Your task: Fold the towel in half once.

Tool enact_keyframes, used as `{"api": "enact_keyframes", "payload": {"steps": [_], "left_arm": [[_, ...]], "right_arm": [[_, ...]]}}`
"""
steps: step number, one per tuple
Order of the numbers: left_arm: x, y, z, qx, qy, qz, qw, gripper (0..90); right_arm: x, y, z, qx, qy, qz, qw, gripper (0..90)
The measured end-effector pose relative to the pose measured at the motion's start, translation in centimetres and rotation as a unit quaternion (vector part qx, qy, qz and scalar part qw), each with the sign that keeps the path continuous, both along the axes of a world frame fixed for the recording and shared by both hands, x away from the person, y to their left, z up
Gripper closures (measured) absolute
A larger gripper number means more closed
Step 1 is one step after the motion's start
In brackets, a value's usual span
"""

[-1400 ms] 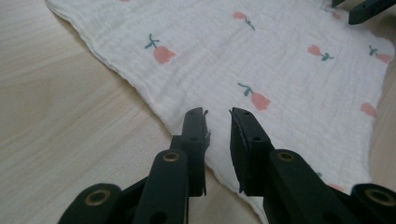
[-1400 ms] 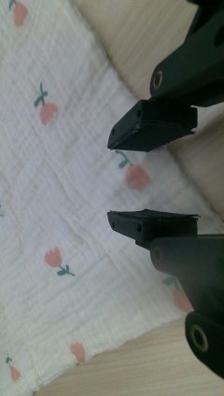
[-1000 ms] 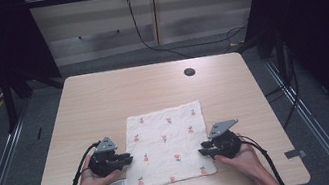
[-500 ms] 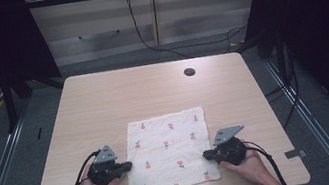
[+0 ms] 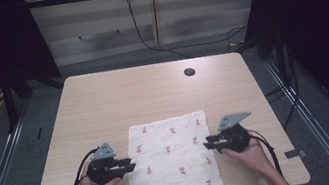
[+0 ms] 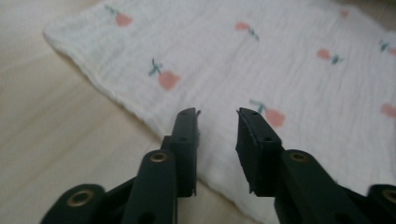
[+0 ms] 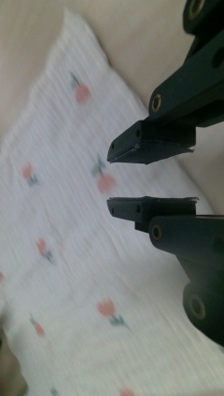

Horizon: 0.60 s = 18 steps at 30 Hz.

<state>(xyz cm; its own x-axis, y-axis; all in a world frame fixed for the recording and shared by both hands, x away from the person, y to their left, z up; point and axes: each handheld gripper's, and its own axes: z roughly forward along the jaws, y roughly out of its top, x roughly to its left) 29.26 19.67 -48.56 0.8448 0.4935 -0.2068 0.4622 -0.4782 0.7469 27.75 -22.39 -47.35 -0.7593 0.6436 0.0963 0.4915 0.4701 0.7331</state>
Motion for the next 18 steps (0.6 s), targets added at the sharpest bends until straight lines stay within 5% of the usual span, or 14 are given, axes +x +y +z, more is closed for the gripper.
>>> {"api": "enact_keyframes", "payload": {"steps": [4,7,18], "left_arm": [[1.9,-0.2,-0.3,0.008,0.008,0.021,0.9997,64.2],[2.8,-0.2,-0.9,0.007,0.018,0.033,0.9993,60.5],[3.7,0.2,-0.4,0.006,0.030,0.046,0.9985,46.9]], "right_arm": [[4.4,-1.1,0.3,0.020,0.009,-0.043,0.9989,69.5],[6.9,-1.2,0.2,0.006,0.013,-0.049,0.9987,67.5],[12.8,-2.2,-1.1,-0.010,0.040,-0.082,0.9958,67.9]]}}
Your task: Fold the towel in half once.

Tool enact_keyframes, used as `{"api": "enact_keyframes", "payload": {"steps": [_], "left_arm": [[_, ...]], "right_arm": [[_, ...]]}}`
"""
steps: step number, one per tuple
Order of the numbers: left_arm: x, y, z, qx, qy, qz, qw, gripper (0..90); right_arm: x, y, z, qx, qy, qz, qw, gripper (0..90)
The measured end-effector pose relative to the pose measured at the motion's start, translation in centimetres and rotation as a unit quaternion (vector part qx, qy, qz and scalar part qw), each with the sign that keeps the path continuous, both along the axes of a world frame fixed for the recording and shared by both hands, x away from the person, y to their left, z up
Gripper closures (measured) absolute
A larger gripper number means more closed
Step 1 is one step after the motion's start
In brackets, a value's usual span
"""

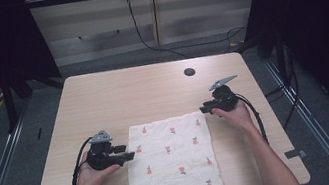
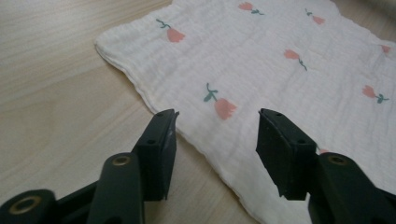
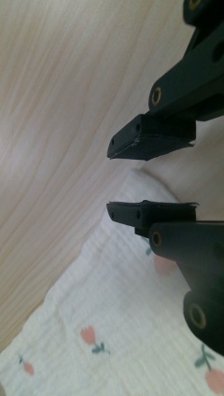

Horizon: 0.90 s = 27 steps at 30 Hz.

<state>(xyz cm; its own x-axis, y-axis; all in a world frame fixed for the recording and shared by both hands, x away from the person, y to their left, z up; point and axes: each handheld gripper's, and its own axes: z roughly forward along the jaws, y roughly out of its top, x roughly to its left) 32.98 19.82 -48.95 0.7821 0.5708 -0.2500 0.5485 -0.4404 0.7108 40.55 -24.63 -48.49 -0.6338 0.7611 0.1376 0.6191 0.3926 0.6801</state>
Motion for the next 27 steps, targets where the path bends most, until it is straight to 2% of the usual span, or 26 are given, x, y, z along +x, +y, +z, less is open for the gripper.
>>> {"api": "enact_keyframes", "payload": {"steps": [1,2,4,6,8,10,11,12,13,16,19,21,23,25,27], "left_arm": [[0.2,-0.1,0.2,0.001,-0.002,0.000,1.0000,46.8],[0.5,0.0,0.3,-0.012,0.000,0.003,0.9999,46.1],[1.2,0.0,0.6,-0.019,0.013,-0.002,0.9997,45.0],[1.6,0.1,0.7,-0.032,0.014,0.004,0.9994,43.8],[2.1,0.1,0.8,-0.028,0.019,0.008,0.9994,42.1],[2.6,0.2,1.0,-0.026,0.011,0.008,0.9996,40.9],[2.8,0.3,1.0,-0.034,0.007,0.010,0.9993,39.4],[3.2,0.4,1.0,-0.045,0.017,0.011,0.9988,39.1],[3.7,0.5,1.0,-0.046,0.023,0.012,0.9986,35.7],[4.5,0.2,1.2,-0.024,0.011,0.019,0.9995,36.7],[5.2,-0.2,1.5,-0.009,-0.006,0.023,0.9997,36.5],[5.7,-0.3,1.5,-0.007,-0.005,0.027,0.9996,36.7],[6.3,-0.4,1.4,0.004,-0.005,0.032,0.9995,38.5],[6.9,-0.6,1.1,0.009,-0.001,0.033,0.9994,40.1],[7.6,-0.7,0.9,0.011,-0.004,0.042,0.9990,45.3]], "right_arm": [[0.3,-0.1,-0.2,-0.002,0.003,0.001,1.0000,67.9],[0.5,-0.1,-0.4,0.003,0.006,-0.001,1.0000,68.0],[0.6,0.0,-0.7,0.007,0.006,-0.001,1.0000,68.0],[0.6,0.2,-0.9,-0.001,0.006,-0.004,1.0000,67.7],[0.7,0.3,-1.1,-0.006,0.007,-0.005,0.9999,67.6],[0.7,0.2,-1.1,0.001,0.005,-0.007,1.0000,68.0],[0.6,0.2,-1.1,0.008,0.004,-0.003,1.0000,68.8],[0.5,0.4,-1.1,0.003,0.006,-0.003,1.0000,68.9],[0.6,0.5,-1.2,-0.002,0.005,0.001,1.0000,68.9],[0.5,0.6,-1.5,-0.012,0.009,-0.006,0.9999,71.2],[0.5,0.7,-1.6,-0.007,0.008,-0.004,0.9999,72.3],[0.5,0.8,-1.6,-0.008,0.008,-0.002,0.9999,78.5],[0.4,0.9,-1.6,-0.015,0.006,0.001,0.9999,86.9],[0.2,1.0,-1.6,-0.015,0.006,0.003,0.9999,88.5],[0.3,1.1,-1.6,-0.015,0.006,0.005,0.9999,88.9]]}}
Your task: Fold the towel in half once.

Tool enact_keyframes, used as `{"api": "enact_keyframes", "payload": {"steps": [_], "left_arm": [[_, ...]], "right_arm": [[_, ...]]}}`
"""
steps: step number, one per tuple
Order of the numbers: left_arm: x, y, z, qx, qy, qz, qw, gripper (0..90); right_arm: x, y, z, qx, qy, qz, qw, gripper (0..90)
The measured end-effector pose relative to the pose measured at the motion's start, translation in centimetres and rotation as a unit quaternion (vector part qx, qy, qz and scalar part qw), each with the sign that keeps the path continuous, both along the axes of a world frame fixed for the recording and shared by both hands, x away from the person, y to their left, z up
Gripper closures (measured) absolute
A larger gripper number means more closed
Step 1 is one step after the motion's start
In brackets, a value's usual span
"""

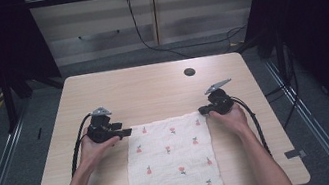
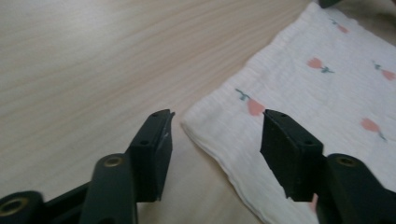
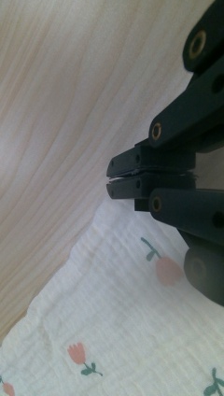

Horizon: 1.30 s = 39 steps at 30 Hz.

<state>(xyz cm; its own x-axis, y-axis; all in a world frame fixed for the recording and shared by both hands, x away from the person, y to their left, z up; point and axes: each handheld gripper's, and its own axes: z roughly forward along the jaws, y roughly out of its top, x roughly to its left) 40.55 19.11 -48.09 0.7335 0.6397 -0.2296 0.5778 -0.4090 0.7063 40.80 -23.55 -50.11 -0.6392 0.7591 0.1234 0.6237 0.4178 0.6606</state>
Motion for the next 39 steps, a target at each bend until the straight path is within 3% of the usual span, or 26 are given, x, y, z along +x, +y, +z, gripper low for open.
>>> {"api": "enact_keyframes", "payload": {"steps": [4,6,9,11,12,15,18,24,26,28,32,37,39], "left_arm": [[1.5,-0.2,-0.6,-0.023,0.017,0.010,0.9995,59.8],[1.9,-0.5,-0.8,-0.018,0.016,0.002,0.9997,63.1],[2.1,-1.1,-1.4,0.012,0.011,-0.008,0.9998,68.5],[2.3,-1.2,-1.9,0.021,0.011,0.001,0.9997,66.5],[2.5,-1.2,-2.1,0.014,0.012,0.005,0.9998,67.1],[2.4,-1.4,-2.3,0.009,0.003,0.013,0.9999,68.0],[2.2,-1.8,-2.1,0.037,-0.015,-0.004,0.9992,71.4],[1.2,-2.4,-2.2,0.048,-0.040,-0.013,0.9980,78.3],[1.1,-2.6,-2.1,0.060,-0.042,-0.025,0.9970,82.1],[1.0,-2.7,-2.1,0.061,-0.043,-0.018,0.9971,85.5],[1.4,-2.3,-2.3,0.030,-0.025,0.016,0.9991,87.0],[1.4,-1.8,-2.3,0.025,-0.018,0.023,0.9993,87.4],[1.4,-1.5,-2.3,0.008,-0.016,0.029,0.9994,87.4]], "right_arm": [[0.0,-0.2,-0.1,0.010,0.005,-0.006,0.9999,89.1],[0.0,-0.2,-0.1,0.009,0.000,-0.006,0.9999,89.1],[-0.2,0.1,0.0,-0.002,-0.005,-0.007,1.0000,89.2],[-0.2,0.0,-0.2,0.005,-0.006,-0.009,0.9999,89.1],[-0.2,-0.1,-0.2,0.011,-0.005,-0.010,0.9999,89.1],[-0.3,-0.3,-0.3,0.020,-0.004,-0.014,0.9997,89.2],[-0.3,-0.4,-0.4,0.025,-0.006,-0.013,0.9996,89.1],[-0.4,-0.4,-0.4,0.023,-0.009,-0.017,0.9996,89.2],[-0.3,-0.4,-0.4,0.025,-0.006,-0.018,0.9995,89.2],[-0.3,-0.3,-0.4,0.025,-0.007,-0.018,0.9995,89.2],[-0.3,-0.3,-0.4,0.026,-0.005,-0.020,0.9994,89.3],[-0.4,-0.3,-0.5,0.032,-0.003,-0.021,0.9992,89.4],[-0.4,-0.4,-0.5,0.040,-0.004,-0.022,0.9989,89.4]]}}
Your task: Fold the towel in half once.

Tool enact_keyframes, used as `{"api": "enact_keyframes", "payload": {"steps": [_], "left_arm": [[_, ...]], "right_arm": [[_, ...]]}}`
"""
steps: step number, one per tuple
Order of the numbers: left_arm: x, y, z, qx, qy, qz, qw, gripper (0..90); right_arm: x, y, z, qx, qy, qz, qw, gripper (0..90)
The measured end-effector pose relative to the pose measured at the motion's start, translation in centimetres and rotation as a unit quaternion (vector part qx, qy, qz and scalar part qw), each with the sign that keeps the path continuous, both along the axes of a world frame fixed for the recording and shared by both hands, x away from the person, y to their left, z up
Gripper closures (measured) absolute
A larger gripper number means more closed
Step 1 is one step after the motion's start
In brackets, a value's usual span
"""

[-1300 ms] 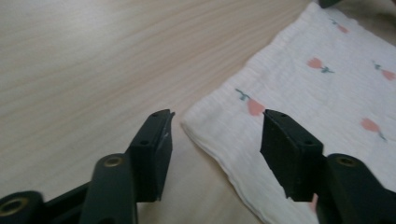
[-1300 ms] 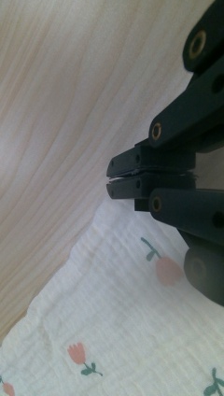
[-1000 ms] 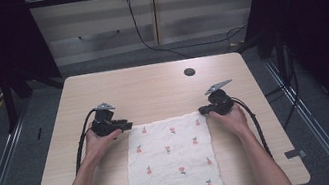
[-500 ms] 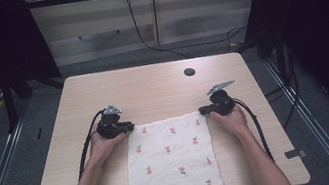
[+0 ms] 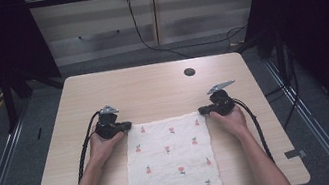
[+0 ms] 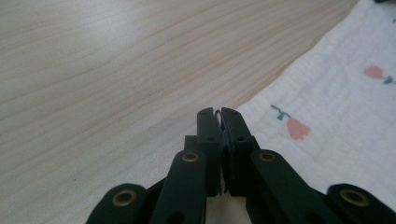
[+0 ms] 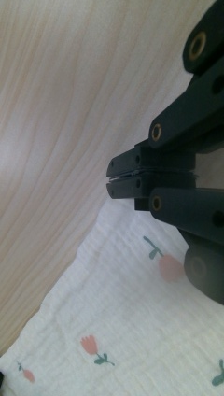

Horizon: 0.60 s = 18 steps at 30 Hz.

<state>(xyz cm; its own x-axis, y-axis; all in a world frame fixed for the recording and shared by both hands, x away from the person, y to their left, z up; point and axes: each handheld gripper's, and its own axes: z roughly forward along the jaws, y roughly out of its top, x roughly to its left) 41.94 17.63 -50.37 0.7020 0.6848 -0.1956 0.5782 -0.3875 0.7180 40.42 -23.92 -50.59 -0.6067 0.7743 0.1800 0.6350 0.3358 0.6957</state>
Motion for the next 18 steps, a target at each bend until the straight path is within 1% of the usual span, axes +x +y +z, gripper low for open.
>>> {"api": "enact_keyframes", "payload": {"steps": [1,2,3,4,7,9,10,12,13,15,18], "left_arm": [[0.0,0.2,0.0,-0.002,0.000,-0.001,1.0000,87.4],[0.0,0.3,0.1,-0.011,0.002,0.002,0.9999,87.4],[0.1,0.5,0.3,-0.015,0.003,-0.001,0.9999,87.4],[0.1,0.7,0.4,-0.027,0.003,-0.001,0.9996,87.4],[0.1,1.2,1.2,-0.045,-0.004,-0.002,0.9990,87.3],[0.1,1.4,1.7,-0.050,-0.006,-0.006,0.9987,87.3],[0.1,1.5,2.0,-0.051,-0.009,-0.008,0.9986,87.3],[0.1,1.7,2.5,-0.060,-0.010,-0.009,0.9981,87.3],[0.1,1.8,2.8,-0.062,-0.014,-0.008,0.9979,87.3],[0.2,2.0,3.2,-0.076,-0.014,-0.003,0.9970,87.3],[0.2,2.1,3.6,-0.078,-0.019,-0.003,0.9968,87.3]], "right_arm": [[0.0,0.0,0.1,0.000,-0.001,-0.001,1.0000,89.4],[0.0,-0.1,0.2,0.005,-0.003,-0.002,1.0000,89.4],[-0.1,-0.2,0.3,0.014,-0.005,-0.002,0.9999,89.4],[-0.1,-0.3,0.5,0.015,-0.007,-0.002,0.9999,89.5],[-0.2,-0.4,1.0,0.028,-0.013,-0.002,0.9995,89.5],[-0.3,-0.6,1.4,0.041,-0.017,-0.004,0.9990,89.5],[-0.3,-0.7,1.5,0.044,-0.019,-0.003,0.9988,89.5],[-0.4,-0.7,1.8,0.047,-0.022,-0.002,0.9987,89.5],[-0.4,-0.7,2.0,0.049,-0.024,-0.001,0.9985,89.5],[-0.5,-0.8,2.3,0.053,-0.027,-0.001,0.9982,89.5],[-0.6,-0.8,2.6,0.061,-0.031,0.001,0.9977,89.5]]}}
